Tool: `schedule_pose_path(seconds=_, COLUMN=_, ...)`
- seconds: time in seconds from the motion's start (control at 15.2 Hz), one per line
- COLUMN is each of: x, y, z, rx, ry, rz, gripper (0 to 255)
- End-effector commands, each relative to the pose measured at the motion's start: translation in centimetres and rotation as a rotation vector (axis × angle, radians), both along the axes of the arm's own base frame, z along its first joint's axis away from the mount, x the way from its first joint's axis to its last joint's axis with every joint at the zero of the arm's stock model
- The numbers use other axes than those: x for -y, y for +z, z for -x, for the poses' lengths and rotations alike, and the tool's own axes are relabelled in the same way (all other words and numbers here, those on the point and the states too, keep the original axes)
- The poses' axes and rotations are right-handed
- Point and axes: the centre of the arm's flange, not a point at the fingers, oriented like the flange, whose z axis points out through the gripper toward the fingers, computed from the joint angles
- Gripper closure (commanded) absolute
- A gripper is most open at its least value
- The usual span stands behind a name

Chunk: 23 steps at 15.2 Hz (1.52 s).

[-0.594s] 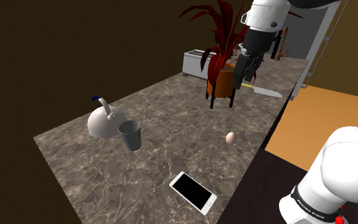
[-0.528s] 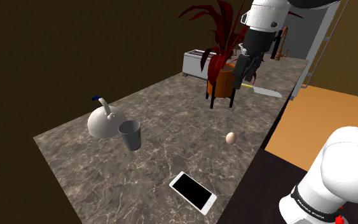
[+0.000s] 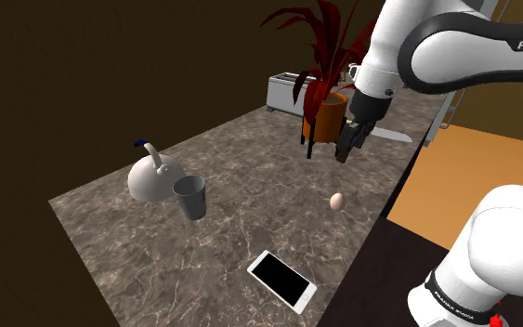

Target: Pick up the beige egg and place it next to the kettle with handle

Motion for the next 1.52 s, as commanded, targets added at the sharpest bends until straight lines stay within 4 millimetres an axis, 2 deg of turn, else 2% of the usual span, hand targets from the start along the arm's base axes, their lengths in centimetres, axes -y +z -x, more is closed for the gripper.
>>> schedule_pose_path(seconds=0.0, x=0.2, y=-2.7, z=0.3, rx=0.014, ry=-0.003, rz=0.015, gripper=0)
schedule_pose_path(seconds=0.73, x=2.6, y=-17.0, z=0.6, rx=0.082, ry=-0.022, rz=0.096, gripper=0)
schedule_pose_path(seconds=1.25, x=3.0, y=-21.3, z=-0.3, rx=0.084, ry=-0.023, rz=0.098, gripper=0)
schedule_pose_path(seconds=1.45, x=3.0, y=-21.3, z=-0.3, rx=0.084, ry=-0.023, rz=0.098, gripper=0)
